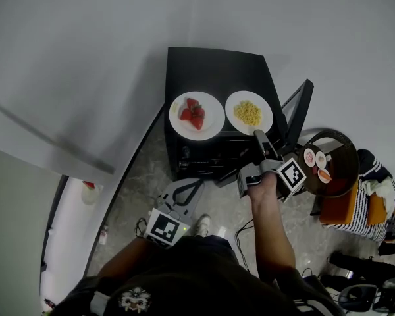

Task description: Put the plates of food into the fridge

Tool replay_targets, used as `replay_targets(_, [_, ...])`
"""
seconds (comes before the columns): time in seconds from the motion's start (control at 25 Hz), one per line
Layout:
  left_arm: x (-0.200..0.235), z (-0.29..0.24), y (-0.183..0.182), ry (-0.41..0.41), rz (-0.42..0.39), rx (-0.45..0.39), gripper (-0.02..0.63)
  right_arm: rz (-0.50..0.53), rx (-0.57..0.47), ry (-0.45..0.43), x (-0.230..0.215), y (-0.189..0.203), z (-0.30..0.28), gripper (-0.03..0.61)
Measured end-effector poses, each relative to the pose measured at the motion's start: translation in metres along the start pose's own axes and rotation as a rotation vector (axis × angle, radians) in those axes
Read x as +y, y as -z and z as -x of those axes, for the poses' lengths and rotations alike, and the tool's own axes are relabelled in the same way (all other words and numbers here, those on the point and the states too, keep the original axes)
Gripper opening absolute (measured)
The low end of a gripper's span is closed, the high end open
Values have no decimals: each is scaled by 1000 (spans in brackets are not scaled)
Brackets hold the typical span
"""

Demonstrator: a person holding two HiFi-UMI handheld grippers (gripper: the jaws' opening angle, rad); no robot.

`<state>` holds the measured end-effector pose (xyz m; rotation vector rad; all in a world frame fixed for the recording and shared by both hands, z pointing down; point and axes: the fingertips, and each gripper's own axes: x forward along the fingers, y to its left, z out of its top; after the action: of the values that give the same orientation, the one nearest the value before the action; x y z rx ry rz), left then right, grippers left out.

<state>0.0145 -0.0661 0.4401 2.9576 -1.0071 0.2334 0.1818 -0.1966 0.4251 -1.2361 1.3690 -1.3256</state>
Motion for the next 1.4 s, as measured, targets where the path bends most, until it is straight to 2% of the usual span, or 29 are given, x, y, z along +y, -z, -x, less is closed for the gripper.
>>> replay_targets(0.28, [-1,1,0,10,-7,-3,9,-36,-6,-11,0,-1,-1,37])
replay_targets(1.08, [14,-8,13,4,10,12,9,-34,-35,-72,2,-4,15,31])
replay_targets(1.4, [43,-22,24,-11,17,12,9,-46,-24,-110,7,0,19,31])
